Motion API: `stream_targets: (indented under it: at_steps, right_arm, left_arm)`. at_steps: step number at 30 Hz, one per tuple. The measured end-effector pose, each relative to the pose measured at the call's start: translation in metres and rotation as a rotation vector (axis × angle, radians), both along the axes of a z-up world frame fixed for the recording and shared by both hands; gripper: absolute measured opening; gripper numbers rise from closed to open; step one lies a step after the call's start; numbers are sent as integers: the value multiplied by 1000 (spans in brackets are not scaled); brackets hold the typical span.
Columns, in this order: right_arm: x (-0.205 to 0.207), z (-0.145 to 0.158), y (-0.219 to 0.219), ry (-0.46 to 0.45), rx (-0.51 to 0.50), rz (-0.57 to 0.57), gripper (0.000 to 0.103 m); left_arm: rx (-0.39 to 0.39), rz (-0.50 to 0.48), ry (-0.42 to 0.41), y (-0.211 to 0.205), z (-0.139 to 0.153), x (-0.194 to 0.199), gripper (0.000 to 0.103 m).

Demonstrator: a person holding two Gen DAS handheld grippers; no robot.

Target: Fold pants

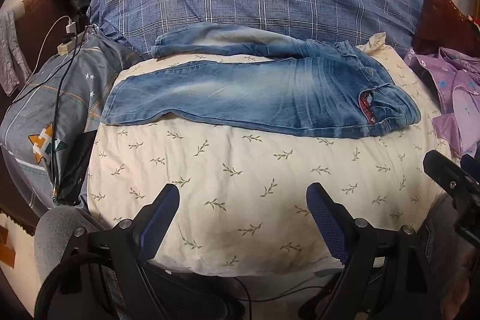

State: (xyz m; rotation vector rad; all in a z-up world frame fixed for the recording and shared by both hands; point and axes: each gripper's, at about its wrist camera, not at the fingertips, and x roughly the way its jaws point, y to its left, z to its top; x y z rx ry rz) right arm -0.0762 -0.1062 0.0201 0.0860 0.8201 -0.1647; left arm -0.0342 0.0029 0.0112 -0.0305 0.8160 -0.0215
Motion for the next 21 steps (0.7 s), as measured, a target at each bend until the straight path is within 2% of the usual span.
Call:
stream_targets:
  at_steps: [3,8,11,12,14,21]
  right_arm:
    - [1,-3,7,8,-55,9,101]
    - [6,-17,20,122,-37,60,101]
    - [4,-25,28,166,-16,98,101]
    - [2,-26,31,169,-21,104,101]
    - [1,-23,35,199,-15,112,101]
    - [2,-21,40,214,-25,122,102]
  left_arm:
    - [-6,10,10,4,2,1,87]
    - [20,21,45,11,1,-2,87]
    - [-7,24,110,14,2,-2,87]
    - [-40,22,147,16,3,-2,87]
    - [-50,23,162,19,6,-2,87]
    - [-7,17,114,21,10,-3,87]
